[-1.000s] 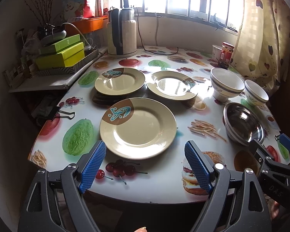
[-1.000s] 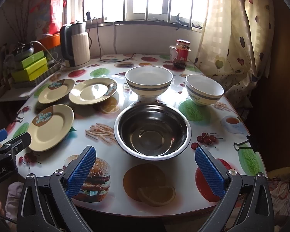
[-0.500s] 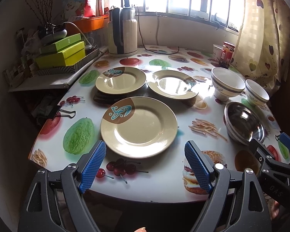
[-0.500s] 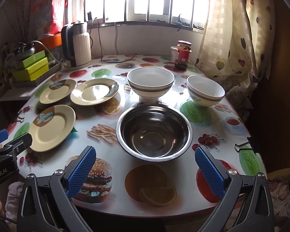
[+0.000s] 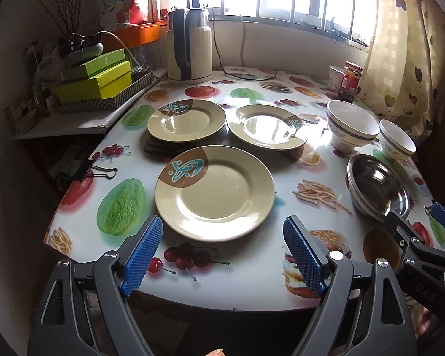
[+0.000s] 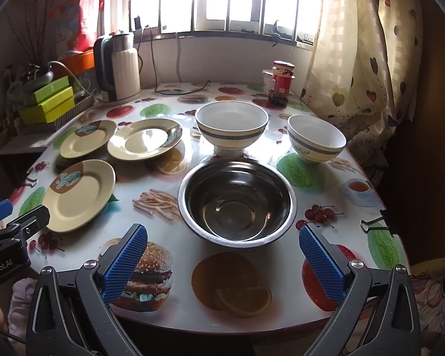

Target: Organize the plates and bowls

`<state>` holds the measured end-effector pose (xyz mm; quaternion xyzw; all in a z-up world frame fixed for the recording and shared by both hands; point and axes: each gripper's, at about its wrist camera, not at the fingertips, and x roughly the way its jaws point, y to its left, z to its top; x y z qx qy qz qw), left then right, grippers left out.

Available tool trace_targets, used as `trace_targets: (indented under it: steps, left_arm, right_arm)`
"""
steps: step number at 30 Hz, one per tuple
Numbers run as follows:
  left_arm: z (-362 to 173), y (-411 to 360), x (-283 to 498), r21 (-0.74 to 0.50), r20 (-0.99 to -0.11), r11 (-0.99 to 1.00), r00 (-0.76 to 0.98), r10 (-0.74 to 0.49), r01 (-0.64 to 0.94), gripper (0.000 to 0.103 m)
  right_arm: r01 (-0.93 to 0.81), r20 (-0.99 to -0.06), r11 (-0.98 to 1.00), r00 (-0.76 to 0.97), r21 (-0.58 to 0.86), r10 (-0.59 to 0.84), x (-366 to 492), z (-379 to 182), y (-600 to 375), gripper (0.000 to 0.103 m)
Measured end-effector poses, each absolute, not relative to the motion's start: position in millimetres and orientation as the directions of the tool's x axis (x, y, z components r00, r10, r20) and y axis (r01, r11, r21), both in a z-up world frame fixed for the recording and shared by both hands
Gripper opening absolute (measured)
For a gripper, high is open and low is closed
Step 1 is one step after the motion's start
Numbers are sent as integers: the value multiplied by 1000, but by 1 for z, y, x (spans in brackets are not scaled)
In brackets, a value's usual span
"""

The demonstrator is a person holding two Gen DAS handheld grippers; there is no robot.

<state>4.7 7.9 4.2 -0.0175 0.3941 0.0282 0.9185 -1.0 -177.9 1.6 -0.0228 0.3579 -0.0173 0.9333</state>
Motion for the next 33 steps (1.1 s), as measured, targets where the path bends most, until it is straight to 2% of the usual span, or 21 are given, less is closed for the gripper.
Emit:
trace_targets:
  steps: [26,33]
  left_arm:
    - [5,16,19,-10,-732,997,680,47,-79,84]
    - [8,35,39,-15,-747,994,661,63,-111,84]
  right_arm:
    - [11,-663,999,747,-53,-43,3,3,-175,103]
    - [-49,-664,998,747,-50,4,27,8,-166,103]
